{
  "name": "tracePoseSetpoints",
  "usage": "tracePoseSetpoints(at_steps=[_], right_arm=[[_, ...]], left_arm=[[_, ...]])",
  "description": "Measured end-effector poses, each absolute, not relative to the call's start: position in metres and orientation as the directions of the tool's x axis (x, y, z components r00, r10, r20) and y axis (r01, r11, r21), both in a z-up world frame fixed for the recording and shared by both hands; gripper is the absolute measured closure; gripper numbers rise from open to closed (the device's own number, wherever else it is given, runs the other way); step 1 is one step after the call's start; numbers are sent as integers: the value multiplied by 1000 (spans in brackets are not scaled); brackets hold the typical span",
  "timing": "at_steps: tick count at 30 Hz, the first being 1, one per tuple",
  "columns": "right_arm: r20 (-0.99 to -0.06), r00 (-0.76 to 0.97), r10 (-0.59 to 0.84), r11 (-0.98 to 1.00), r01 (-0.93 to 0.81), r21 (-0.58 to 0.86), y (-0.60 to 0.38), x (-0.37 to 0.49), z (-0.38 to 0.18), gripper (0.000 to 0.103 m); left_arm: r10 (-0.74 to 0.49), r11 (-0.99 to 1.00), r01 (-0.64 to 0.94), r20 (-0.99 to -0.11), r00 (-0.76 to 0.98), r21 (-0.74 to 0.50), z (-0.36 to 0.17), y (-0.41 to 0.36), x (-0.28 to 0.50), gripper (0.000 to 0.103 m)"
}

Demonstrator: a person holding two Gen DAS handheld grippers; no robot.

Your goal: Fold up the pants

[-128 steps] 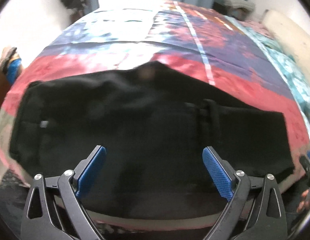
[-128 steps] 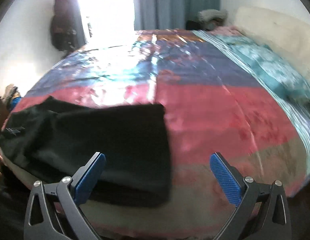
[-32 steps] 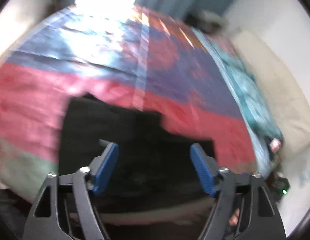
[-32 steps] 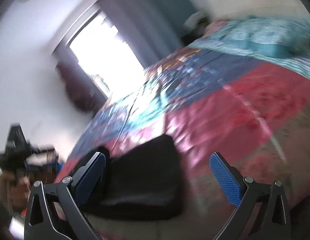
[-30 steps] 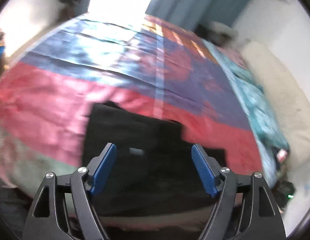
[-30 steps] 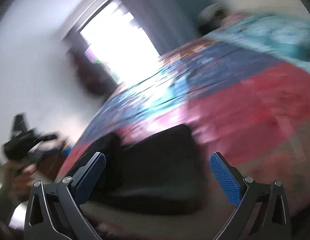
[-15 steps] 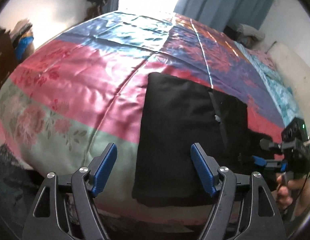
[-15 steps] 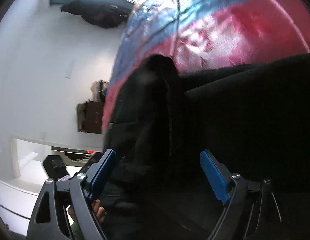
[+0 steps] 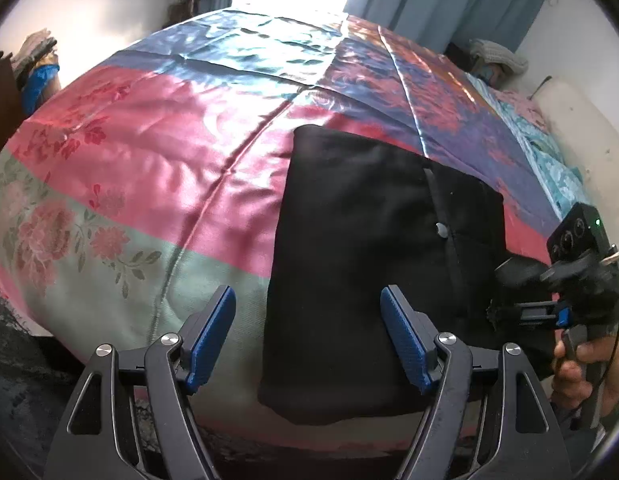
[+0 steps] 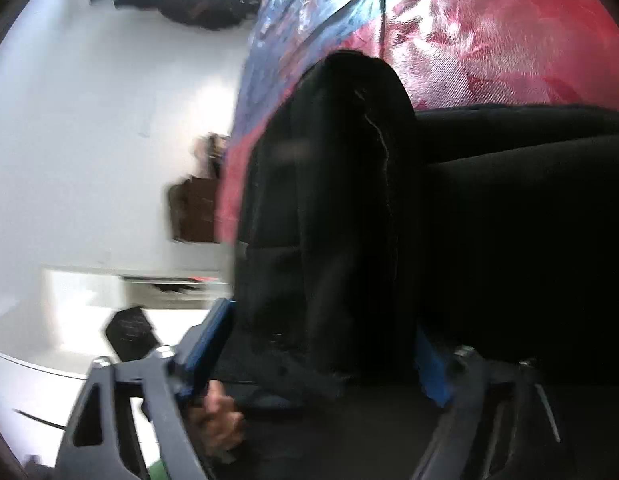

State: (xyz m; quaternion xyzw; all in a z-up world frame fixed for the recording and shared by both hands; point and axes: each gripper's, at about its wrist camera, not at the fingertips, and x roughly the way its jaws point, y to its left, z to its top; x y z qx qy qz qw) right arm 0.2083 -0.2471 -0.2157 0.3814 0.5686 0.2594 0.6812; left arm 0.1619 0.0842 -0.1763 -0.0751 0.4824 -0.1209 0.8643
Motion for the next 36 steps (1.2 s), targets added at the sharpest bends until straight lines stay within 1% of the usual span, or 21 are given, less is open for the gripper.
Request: tracePoseSetpoints(at_steps=[1,2,5,7,9,11,13,21,26,30,36], right_arm=[[-617,209,759,619,63,783,-241,209,-214,40],[-635,210,744,641,46,766,-240,210,-210,40],[-656,212,724,668,21,744,-236,208,-208,47],[-678,219,701,696,-6,718,-236,206,-204,62],[-697,231,679,722,-37,691,-233,201,-197,69],[-702,257,665,735,-59,675,-230,198,-186,76],[-669,291,684,710,-57,702,-231,196,-174,81],[-478,360,801,539,-88,838,-240,187,-134,84],[-359,402,842,429,-97,898,-259,176,-120,84],[-300,438,848,377,-100,921,-278,165,-109,84],[-266,485,833,354,-97,930,-321,143,-94,84]], left_arm=[[-278,961,138,-816,507,-242,-177,84,161,27],[-276,961,137,-816,507,-240,-177,85,161,27],[-291,957,130,-814,503,-261,-179,88,162,26],[-290,956,125,-817,499,-264,-180,88,162,26],[-281,959,121,-818,502,-255,-179,87,161,26],[-275,961,121,-817,506,-248,-175,87,161,26],[-278,960,120,-813,512,-253,-168,90,160,26],[-284,957,112,-782,555,-268,-139,103,155,26],[-291,950,78,-773,564,-301,-130,116,157,26],[-293,948,72,-760,580,-311,-124,122,154,26],[-292,948,71,-766,573,-309,-126,122,154,26]])
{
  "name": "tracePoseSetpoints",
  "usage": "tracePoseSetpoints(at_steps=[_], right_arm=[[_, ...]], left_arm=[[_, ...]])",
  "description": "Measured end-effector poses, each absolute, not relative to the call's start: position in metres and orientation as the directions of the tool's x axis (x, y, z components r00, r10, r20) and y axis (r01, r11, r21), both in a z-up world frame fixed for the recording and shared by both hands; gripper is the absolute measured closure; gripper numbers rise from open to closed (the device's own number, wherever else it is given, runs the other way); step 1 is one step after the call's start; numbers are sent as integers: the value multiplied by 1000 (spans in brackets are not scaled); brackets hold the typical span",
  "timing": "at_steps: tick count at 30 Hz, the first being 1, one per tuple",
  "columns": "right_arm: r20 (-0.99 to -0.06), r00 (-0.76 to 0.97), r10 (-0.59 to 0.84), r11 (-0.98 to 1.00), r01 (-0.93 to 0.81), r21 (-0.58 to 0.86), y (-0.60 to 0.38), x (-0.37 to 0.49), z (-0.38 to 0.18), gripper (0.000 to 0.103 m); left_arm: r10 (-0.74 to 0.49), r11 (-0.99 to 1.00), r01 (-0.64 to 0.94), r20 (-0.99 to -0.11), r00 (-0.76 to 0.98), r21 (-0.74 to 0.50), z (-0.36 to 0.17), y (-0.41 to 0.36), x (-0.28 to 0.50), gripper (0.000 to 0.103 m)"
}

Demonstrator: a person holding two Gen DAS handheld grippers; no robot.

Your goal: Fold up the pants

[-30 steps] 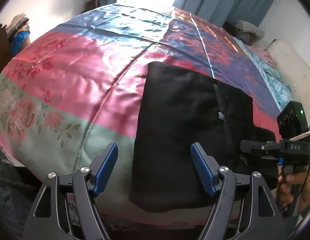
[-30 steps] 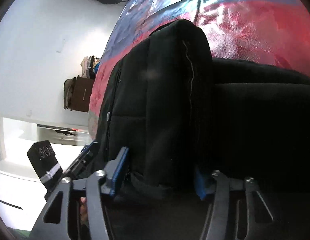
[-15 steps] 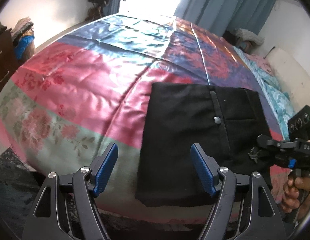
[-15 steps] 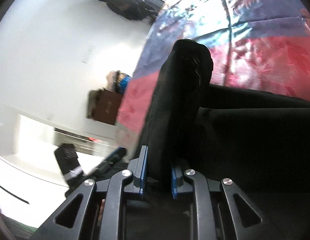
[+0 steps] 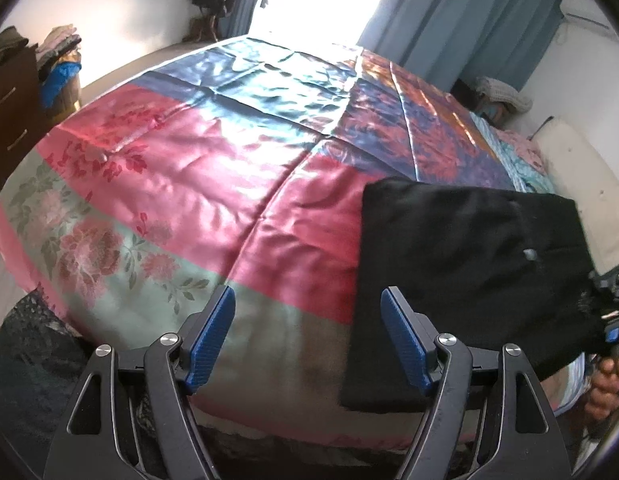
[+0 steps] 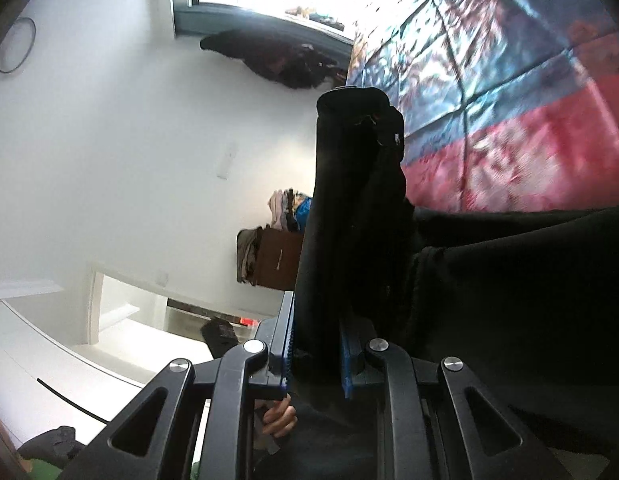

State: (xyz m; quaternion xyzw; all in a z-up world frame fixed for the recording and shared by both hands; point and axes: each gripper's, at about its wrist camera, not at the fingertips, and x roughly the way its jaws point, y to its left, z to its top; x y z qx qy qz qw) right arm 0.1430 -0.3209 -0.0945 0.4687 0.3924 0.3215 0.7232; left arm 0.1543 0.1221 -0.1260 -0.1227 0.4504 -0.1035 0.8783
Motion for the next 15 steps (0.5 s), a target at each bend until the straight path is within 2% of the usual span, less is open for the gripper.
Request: tracePoseSetpoints(at_steps=[5,9,15], right_arm=[[-268,536,800,370,-90,925,-361,126,-83,84],[-313,553,772,408,-54,911,-389,108,-89,84],[-331,584,741,369,58,928,-424,80,-131,84]], left_arm=[[-301,948,88,-770,562,-306,-127,115,155,26],[-308,948,116,-767,562,-296,-123,104,153,26],[-333,943,169,-768,547,-287,-119,80,152,26]])
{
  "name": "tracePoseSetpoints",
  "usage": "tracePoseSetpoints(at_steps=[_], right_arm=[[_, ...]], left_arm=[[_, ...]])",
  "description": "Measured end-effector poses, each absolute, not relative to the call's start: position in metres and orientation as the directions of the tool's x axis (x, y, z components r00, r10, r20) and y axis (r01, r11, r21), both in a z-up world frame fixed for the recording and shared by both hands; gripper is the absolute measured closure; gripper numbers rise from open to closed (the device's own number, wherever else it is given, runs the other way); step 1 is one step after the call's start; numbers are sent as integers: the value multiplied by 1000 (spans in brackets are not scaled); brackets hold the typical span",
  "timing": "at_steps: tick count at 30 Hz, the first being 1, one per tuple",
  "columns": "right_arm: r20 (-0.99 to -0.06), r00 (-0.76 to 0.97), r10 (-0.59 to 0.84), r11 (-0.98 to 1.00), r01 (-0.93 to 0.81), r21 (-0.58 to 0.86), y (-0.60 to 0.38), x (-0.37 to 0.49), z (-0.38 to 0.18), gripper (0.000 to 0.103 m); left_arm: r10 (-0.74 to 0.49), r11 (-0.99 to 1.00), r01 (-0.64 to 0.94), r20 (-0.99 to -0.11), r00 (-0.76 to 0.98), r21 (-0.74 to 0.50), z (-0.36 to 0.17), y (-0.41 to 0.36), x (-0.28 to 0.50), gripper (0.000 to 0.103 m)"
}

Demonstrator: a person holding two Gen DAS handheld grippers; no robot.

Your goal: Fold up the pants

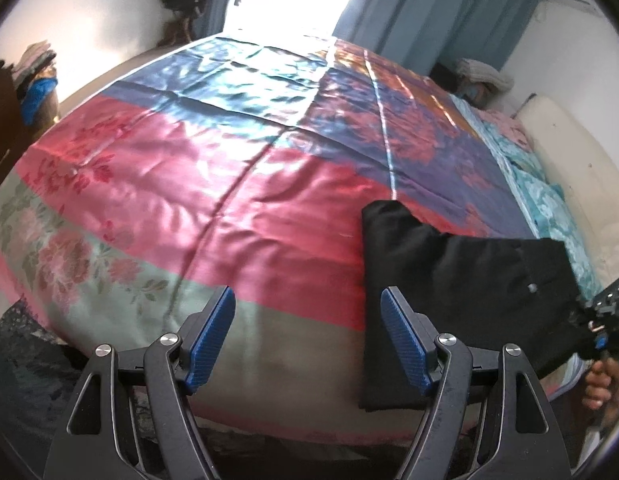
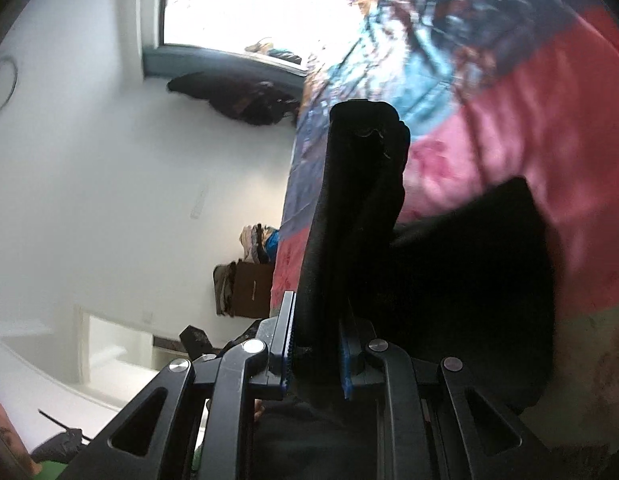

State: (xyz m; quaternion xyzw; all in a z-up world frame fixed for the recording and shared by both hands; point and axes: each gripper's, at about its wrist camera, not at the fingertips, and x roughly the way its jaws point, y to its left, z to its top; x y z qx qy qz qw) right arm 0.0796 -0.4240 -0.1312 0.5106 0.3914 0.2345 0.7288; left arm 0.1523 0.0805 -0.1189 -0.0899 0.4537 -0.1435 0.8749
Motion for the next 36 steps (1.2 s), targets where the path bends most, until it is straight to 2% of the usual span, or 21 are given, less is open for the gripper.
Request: tracePoseSetpoints(at_steps=[6,8,9,11,12,13,14,15,16,19,22,24,27,30,32,36], right_arm=[[-333,626,705,293,171,941,-453,52,-189,85],[-359,629,689,301,203,932,-456,46,-204,85],[-382,625,681,321,215,922,-457,45,-207,85],[-500,579,644,463,225,857,-451,48,-203,82],[-565,555,610,539,232,810,-448,49,-198,70],[-597,547,588,570,244,785,-447,50,-194,54],[-621,547,561,595,255,762,-449,48,-187,48],[-650,556,518,630,266,729,-452,45,-177,38],[-679,564,470,670,272,690,-454,42,-167,35],[-731,605,316,827,203,525,-442,30,-114,35],[-713,654,254,928,44,370,-396,30,-70,35],[-706,668,236,960,-49,274,-358,33,-63,35],[-742,622,250,966,-112,231,-333,37,-89,35],[-853,478,209,978,-96,186,-321,41,-148,38],[-831,525,186,982,-83,168,-318,35,-150,38],[-838,509,197,979,-58,195,-326,39,-147,38]], left_arm=[[-349,935,248,-775,527,-252,-118,49,147,26],[-347,931,290,-783,517,-221,-121,35,144,25],[-345,928,310,-790,508,-206,-124,28,144,24],[-325,924,345,-811,486,-163,-133,15,144,23],[-316,923,355,-819,479,-149,-136,11,144,23],[-305,922,365,-828,471,-132,-139,7,143,23],[-296,920,372,-835,464,-119,-141,3,142,23],[-296,919,375,-835,464,-118,-141,2,140,23],[-305,917,379,-830,467,-123,-140,1,138,23],[-309,911,397,-819,484,-109,-137,-6,132,23],[-307,890,451,-821,481,-69,-139,-29,128,23],[-303,878,477,-827,474,-49,-143,-45,125,23],[-237,860,510,-855,462,37,-162,-69,120,19],[-153,845,524,-889,432,109,-191,-79,120,16],[-155,858,502,-878,454,108,-190,-76,118,13],[-143,864,492,-886,440,105,-190,-75,119,10]])
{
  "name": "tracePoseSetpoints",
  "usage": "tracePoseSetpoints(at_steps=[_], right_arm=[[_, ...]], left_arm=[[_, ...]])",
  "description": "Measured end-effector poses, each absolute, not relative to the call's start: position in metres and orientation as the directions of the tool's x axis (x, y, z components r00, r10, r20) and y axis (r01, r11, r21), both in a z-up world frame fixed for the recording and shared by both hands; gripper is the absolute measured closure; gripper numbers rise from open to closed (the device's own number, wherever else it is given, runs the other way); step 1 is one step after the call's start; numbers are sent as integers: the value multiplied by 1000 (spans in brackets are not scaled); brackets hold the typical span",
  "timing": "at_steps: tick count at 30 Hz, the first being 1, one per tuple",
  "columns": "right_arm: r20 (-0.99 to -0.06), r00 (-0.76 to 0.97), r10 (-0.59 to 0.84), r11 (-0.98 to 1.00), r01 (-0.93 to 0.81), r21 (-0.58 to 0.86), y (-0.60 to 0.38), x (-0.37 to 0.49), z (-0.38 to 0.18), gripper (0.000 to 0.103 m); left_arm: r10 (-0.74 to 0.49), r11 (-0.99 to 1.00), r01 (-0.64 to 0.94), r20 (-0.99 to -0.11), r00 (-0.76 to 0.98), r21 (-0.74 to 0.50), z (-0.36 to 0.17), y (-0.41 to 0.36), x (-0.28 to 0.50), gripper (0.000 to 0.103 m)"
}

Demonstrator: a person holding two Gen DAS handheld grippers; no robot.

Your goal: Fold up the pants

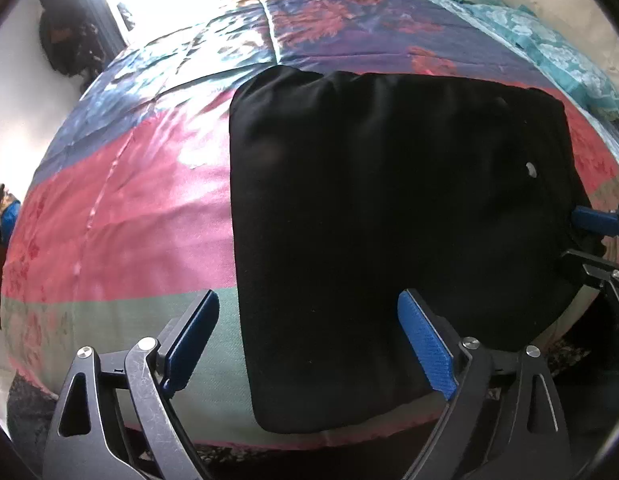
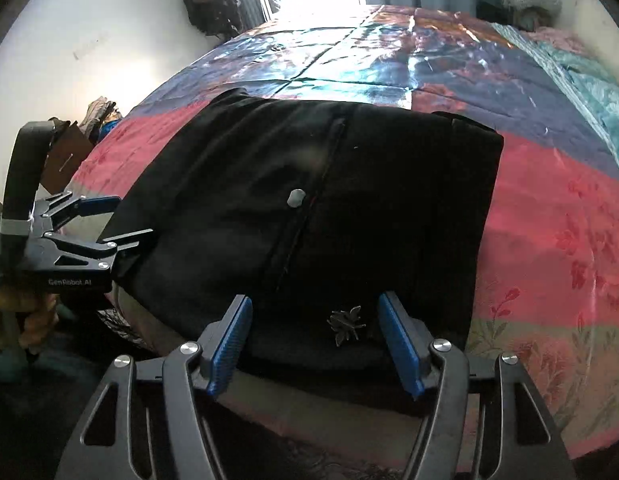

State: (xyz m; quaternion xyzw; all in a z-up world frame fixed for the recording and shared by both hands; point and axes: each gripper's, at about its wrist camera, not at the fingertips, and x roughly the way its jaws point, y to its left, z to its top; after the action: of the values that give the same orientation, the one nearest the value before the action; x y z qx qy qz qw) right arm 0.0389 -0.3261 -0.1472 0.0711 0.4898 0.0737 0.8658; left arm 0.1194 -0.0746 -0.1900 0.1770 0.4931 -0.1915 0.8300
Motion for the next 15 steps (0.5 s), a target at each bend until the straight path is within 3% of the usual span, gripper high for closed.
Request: tracePoseSetpoints(at_steps=[6,9,12,15], right_arm=[[-850,490,193,980,-50,194,-314,50,-150,37],[-841,485,240,965,-25,261,-317,68,-121,38],[-803,554,219,971,-48,232,-332,100,-81,38],[-804,552,219,969,-24,247,-350,133,-84,37]], left_arm=[[-128,863,490,-884,450,124,-189,-78,116,10],[-127,864,488,-883,452,126,-189,-79,118,10],[-125,863,488,-879,459,132,-190,-80,118,10],[-123,860,491,-877,464,139,-189,-81,116,10]])
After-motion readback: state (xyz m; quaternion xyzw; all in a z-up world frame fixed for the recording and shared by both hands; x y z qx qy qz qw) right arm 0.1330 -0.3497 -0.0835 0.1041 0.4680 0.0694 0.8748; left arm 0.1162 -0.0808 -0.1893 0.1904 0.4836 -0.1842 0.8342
